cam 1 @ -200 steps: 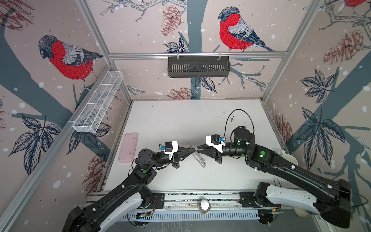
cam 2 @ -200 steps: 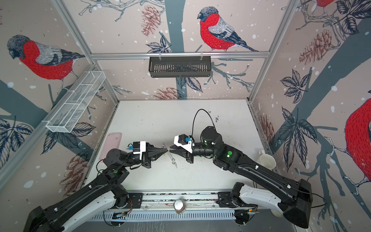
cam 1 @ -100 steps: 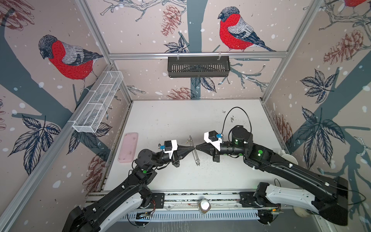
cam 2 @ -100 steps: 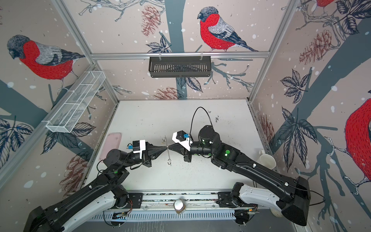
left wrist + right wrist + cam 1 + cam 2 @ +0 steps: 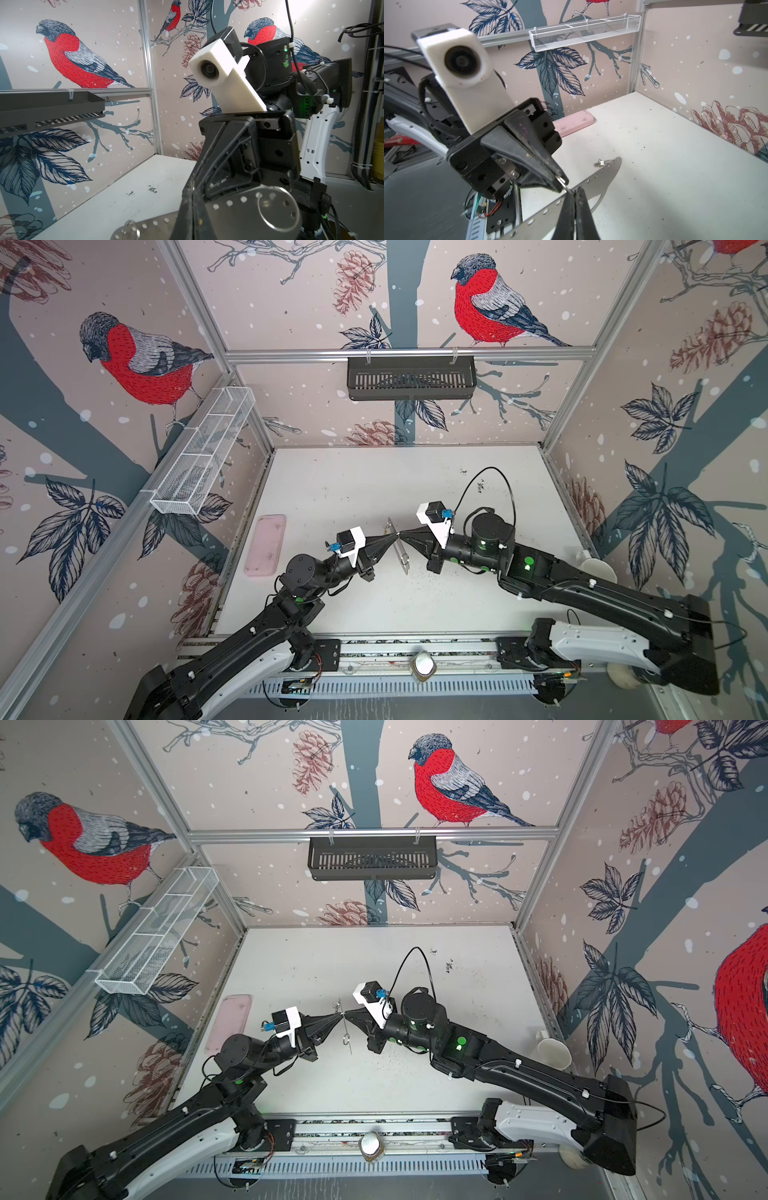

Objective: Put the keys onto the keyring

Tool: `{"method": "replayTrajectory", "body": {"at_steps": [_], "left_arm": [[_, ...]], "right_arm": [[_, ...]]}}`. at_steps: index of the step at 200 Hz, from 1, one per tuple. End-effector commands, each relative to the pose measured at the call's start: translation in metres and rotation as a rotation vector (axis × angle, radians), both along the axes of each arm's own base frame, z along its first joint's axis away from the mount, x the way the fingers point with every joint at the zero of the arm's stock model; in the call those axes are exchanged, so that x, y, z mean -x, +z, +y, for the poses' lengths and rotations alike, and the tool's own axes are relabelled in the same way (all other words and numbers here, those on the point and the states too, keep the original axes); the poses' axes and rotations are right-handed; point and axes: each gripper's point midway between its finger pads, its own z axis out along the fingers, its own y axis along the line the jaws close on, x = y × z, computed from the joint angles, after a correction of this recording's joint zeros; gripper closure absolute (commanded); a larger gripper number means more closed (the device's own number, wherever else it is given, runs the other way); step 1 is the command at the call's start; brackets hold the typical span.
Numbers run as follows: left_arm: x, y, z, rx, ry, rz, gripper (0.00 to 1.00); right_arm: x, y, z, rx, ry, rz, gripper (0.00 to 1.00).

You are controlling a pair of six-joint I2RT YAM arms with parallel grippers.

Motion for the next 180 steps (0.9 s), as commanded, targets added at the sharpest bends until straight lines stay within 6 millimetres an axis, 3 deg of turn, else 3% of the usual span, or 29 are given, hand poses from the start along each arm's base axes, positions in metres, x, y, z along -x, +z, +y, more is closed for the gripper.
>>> {"method": "replayTrajectory", "body": {"at_steps": [1, 82, 180], "left_arm": [[0.022, 0.005, -0.008, -0.007, -0.099, -0.058, 1.00], [0.021, 0.004, -0.009, -0.009, -0.089, -0.062, 1.00], [0.021, 0.007, -0.005, -0.001, -0.061, -0.077, 1.00]], "right_arm": [[-0.028, 0.022, -0.004, -0.074, -0.195, -0.047, 1.00], [-0.036, 0.021, 0.003, -0.053, -0.330, -0.059, 1.00], [-0.021, 0.025, -0.001, -0.061, -0.254, -0.084, 0.78]]}}
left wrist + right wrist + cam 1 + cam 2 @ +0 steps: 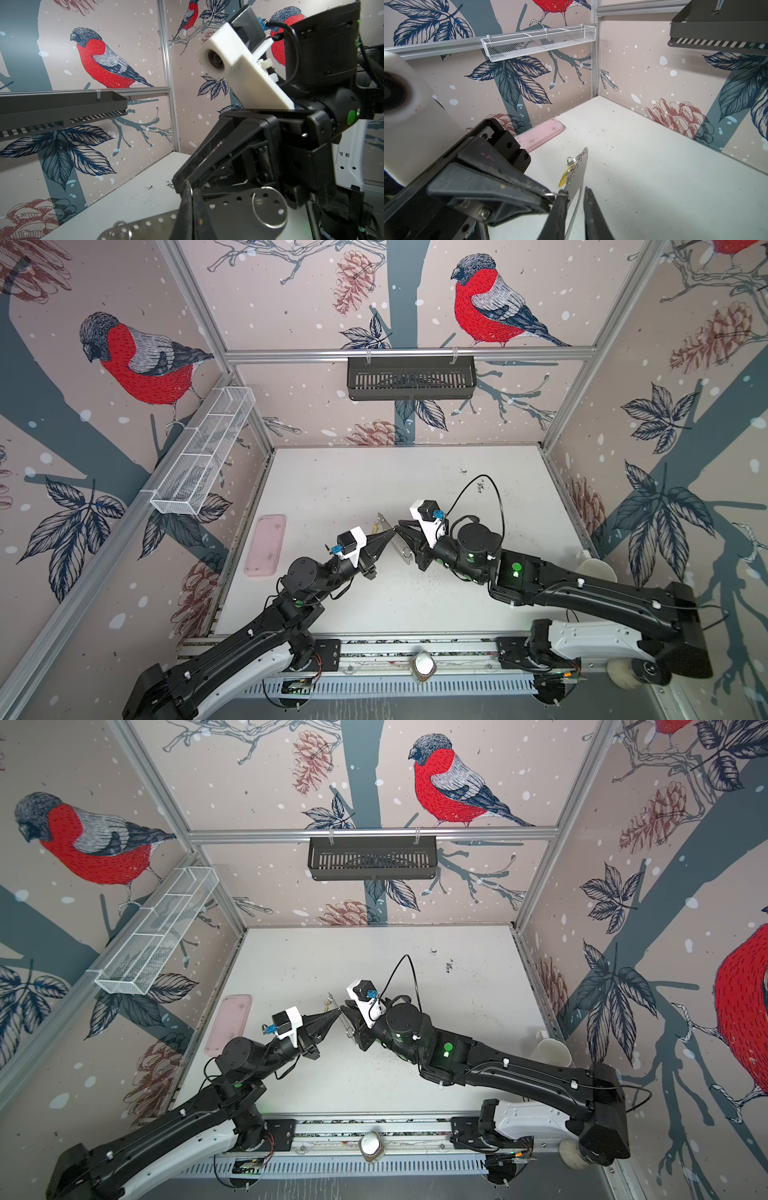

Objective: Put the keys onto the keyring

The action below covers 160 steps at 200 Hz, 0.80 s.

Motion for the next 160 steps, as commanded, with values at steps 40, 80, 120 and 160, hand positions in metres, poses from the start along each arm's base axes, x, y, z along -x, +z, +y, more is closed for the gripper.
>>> {"method": "replayTrajectory", "body": {"at_steps": [40, 80, 120, 160], "left_arm": [[0.028, 0.010, -0.008, 0.005, -0.144, -0.072, 1.00], [0.027, 0.010, -0.008, 0.004, -0.139, -0.074, 1.00], [0.027, 0.010, -0.008, 0.002, -0.138, -0.074, 1.00], [0.027, 0.010, -0.008, -0.001, -0.138, -0.076, 1.00]], "right_arm": [[-0.005, 0.025, -0.014, -0.088, -0.050, -0.051, 0.69], [-0.001, 0.031, -0.023, -0.116, -0.047, -0.068, 0.65], [0.004, 0.035, -0.029, -0.130, -0.032, -0.082, 0.65], [0.009, 0.039, -0.034, -0.139, -0.019, -0.092, 0.69]]}}
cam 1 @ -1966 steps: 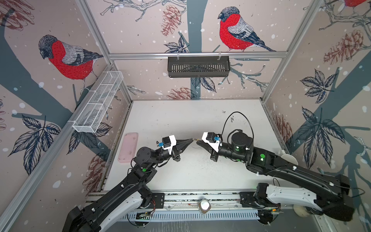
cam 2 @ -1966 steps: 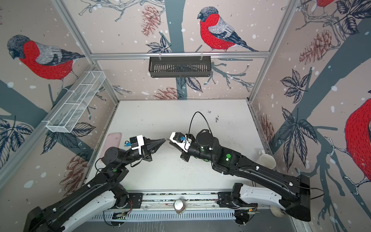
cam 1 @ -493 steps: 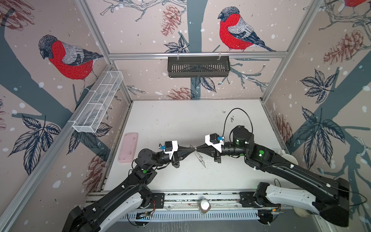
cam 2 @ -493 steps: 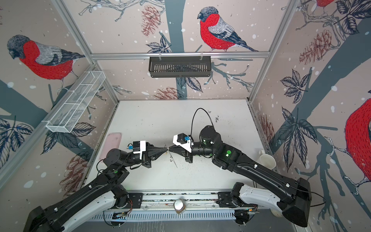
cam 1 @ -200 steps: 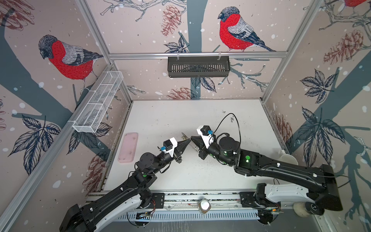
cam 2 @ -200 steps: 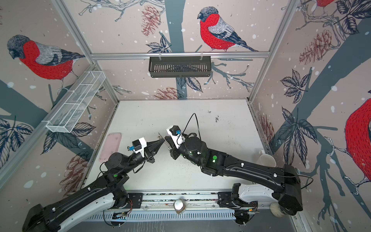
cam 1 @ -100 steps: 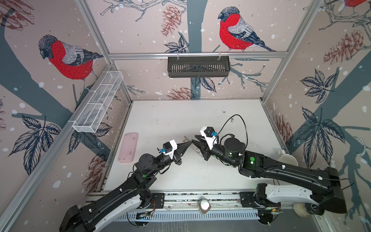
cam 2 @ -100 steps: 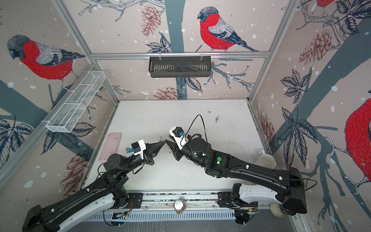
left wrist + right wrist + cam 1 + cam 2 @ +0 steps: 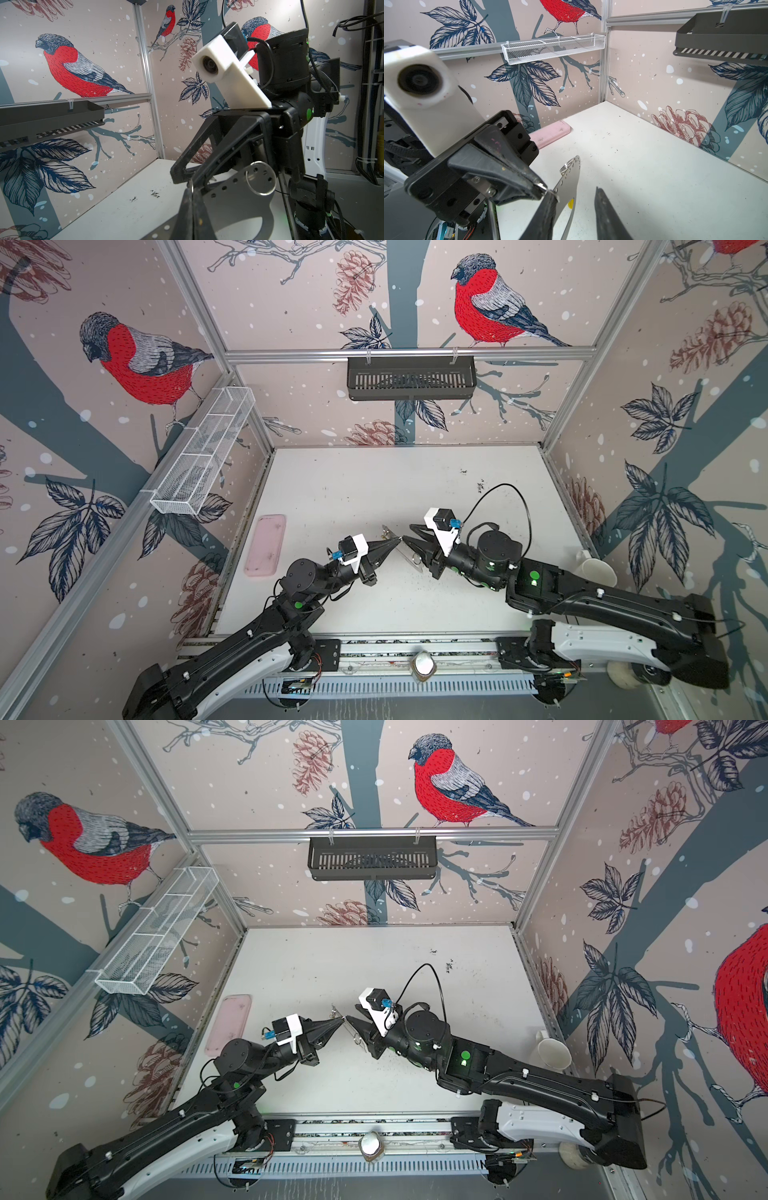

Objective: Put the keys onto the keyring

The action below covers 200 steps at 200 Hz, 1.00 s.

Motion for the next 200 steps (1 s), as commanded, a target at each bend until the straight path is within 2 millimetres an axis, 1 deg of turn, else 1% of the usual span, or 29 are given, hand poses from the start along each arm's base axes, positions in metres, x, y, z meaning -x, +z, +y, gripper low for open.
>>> {"method": "replayTrajectory", "body": {"at_steps": [1, 31, 67, 91, 129, 171, 200], "left_arm": [[0.008, 0.006, -0.001, 0.006, -0.034, -0.035, 1.00], [0.008, 0.007, -0.001, 0.007, -0.034, -0.037, 1.00], [0.009, 0.007, -0.001, 0.004, -0.038, -0.040, 1.00], [0.010, 0.008, -0.002, 0.000, -0.044, -0.042, 1.00], [0.013, 0.008, -0.003, -0.004, -0.068, -0.041, 1.00], [0.012, 0.006, -0.007, -0.016, -0.082, -0.017, 1.00], [0.019, 0.008, -0.010, -0.041, -0.120, -0.046, 1.00]], "right_arm": [[-0.011, 0.031, -0.012, -0.100, -0.082, -0.058, 0.69], [-0.008, 0.034, -0.014, -0.108, -0.072, -0.065, 0.74], [-0.004, 0.033, -0.013, -0.097, -0.048, -0.079, 0.77], [0.001, 0.027, -0.009, -0.065, -0.005, -0.088, 0.77], [0.005, 0.014, -0.006, -0.011, 0.021, -0.081, 0.78], [0.004, 0.010, -0.015, -0.001, 0.004, -0.082, 0.78], [0.003, 0.009, -0.023, 0.006, -0.006, -0.082, 0.78]]}}
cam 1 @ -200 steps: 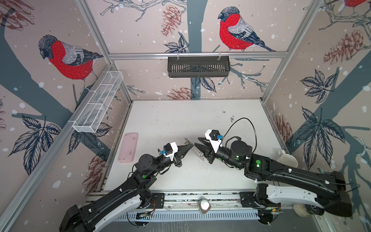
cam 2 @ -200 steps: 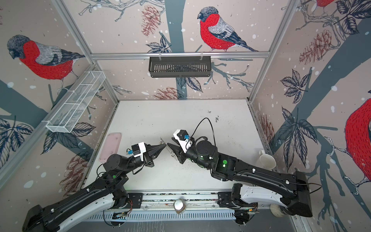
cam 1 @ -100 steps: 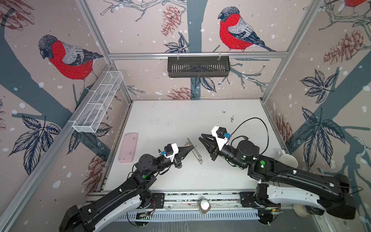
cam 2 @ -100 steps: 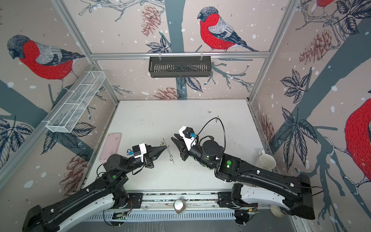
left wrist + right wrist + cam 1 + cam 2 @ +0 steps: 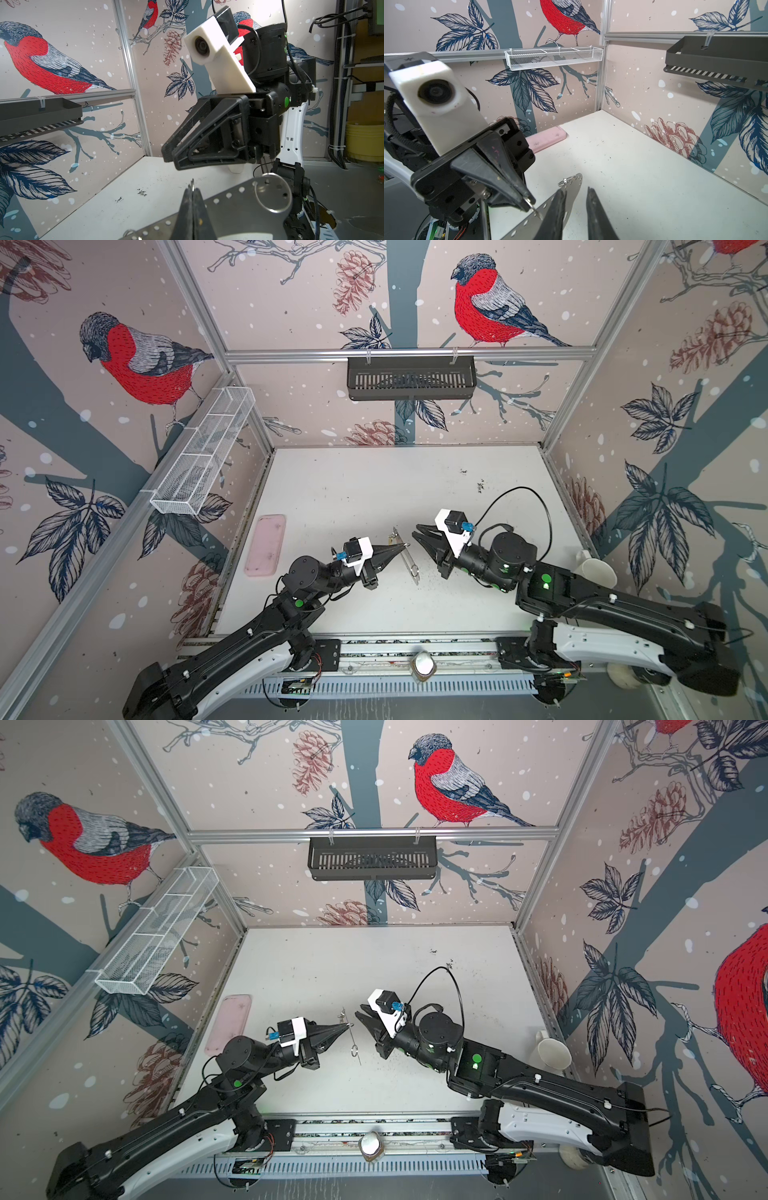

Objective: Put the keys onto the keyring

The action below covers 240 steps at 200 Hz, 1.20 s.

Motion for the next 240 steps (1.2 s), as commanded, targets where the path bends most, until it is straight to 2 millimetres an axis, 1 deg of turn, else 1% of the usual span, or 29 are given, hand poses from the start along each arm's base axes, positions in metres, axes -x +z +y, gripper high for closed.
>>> {"method": "replayTrajectory", "body": {"at_steps": [1, 33, 72, 108, 155, 169, 183, 211, 240], "left_arm": [[0.010, 0.011, -0.002, 0.001, -0.047, -0.053, 1.00], [0.015, 0.020, -0.005, -0.040, -0.098, -0.085, 1.00], [0.024, 0.036, 0.002, -0.035, -0.224, -0.105, 1.00], [0.026, 0.035, -0.007, -0.111, -0.320, -0.100, 1.00], [0.018, 0.037, -0.016, -0.144, -0.341, -0.089, 1.00], [0.011, 0.039, -0.017, -0.135, -0.307, -0.085, 1.00], [-0.011, 0.042, -0.016, -0.104, -0.189, -0.046, 1.00], [-0.039, 0.044, -0.006, -0.037, -0.002, -0.002, 1.00], [-0.051, 0.038, -0.002, 0.003, 0.139, 0.020, 1.00]], "right_arm": [[0.000, -0.002, -0.006, 0.013, -0.007, -0.005, 0.78], [0.001, -0.001, -0.014, 0.005, -0.011, -0.008, 0.78], [0.007, -0.001, -0.020, -0.003, 0.014, -0.013, 0.78], [0.009, 0.000, -0.023, -0.003, 0.022, -0.021, 0.78], [0.018, 0.000, -0.018, 0.004, 0.085, -0.042, 0.78], [0.020, -0.001, -0.017, 0.005, 0.094, -0.047, 0.78], [0.015, -0.004, -0.018, 0.016, 0.067, -0.043, 0.79], [-0.009, -0.006, -0.030, 0.013, -0.075, -0.019, 0.81], [-0.028, -0.004, -0.043, -0.013, -0.171, 0.008, 0.81]]}}
